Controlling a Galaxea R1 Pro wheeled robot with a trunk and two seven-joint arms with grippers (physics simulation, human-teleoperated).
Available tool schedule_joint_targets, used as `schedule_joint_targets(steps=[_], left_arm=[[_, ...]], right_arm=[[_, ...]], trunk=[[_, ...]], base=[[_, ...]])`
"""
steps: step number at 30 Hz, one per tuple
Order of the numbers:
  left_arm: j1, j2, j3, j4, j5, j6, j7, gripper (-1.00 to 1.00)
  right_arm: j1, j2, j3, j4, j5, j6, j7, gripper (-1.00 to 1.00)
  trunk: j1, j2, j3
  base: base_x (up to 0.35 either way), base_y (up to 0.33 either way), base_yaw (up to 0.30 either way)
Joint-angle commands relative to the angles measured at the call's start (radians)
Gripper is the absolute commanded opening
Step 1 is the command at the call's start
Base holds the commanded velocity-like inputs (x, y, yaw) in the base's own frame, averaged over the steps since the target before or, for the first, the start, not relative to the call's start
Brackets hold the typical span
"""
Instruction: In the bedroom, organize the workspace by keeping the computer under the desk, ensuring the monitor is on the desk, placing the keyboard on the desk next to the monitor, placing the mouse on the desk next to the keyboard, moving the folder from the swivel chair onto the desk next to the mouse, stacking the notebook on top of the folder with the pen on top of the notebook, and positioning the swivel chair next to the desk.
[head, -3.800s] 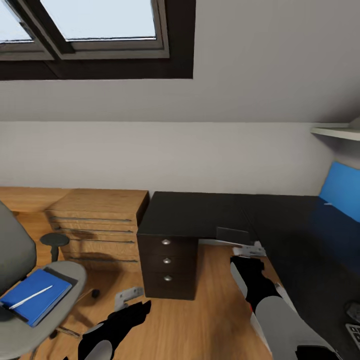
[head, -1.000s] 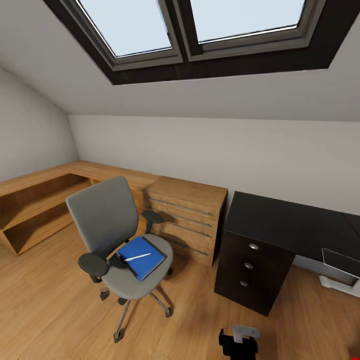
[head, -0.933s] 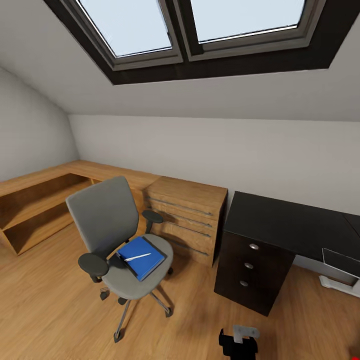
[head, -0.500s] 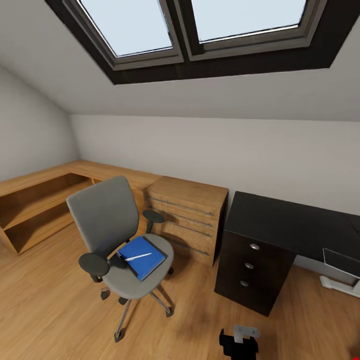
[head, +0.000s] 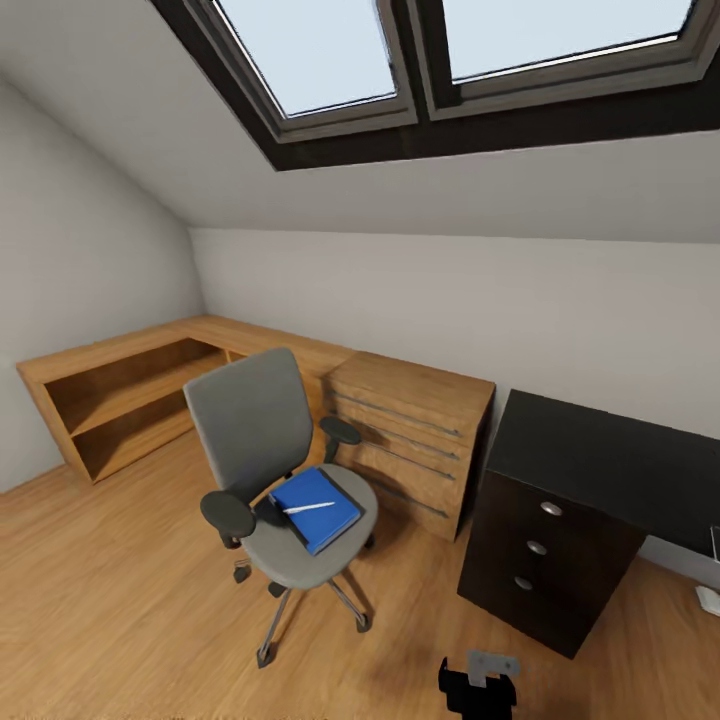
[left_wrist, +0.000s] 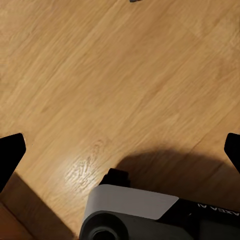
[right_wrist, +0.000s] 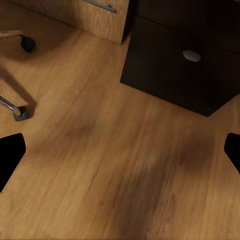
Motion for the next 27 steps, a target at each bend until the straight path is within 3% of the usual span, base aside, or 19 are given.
schedule_joint_targets(steps=[1,12,20,27], left_arm=[[-0.002,0.001,-0.009,0.002,0.009,-0.009,0.006,1.00],[-0.002,0.000,-0.010,0.014,0.009,-0.066,0.006,1.00],[-0.002,0.000,-0.011,0.014,0.006,-0.074,0.006,1.00],[-0.002,0.000,-0.010,0.014,0.008,-0.122,0.008,1.00]], right_arm=[[0.000,0.000,0.008,0.002,-0.003,-0.004,-0.005,1.00],[0.004,0.000,0.008,0.002,-0.001,-0.016,-0.005,1.00],[0.008,0.000,0.009,0.002,-0.001,-0.017,-0.005,1.00],[0.010,0.000,0.008,0.002,0.000,-0.020,-0.005,1.00]], trunk=[[0.000,-0.001,-0.001],[0.000,-0.001,-0.007],[0.000,-0.001,-0.011],[0.000,-0.001,-0.013]], base=[[0.000,0.000,0.274],[0.022,0.000,0.270],[0.239,0.000,0.251],[0.250,0.000,0.078]])
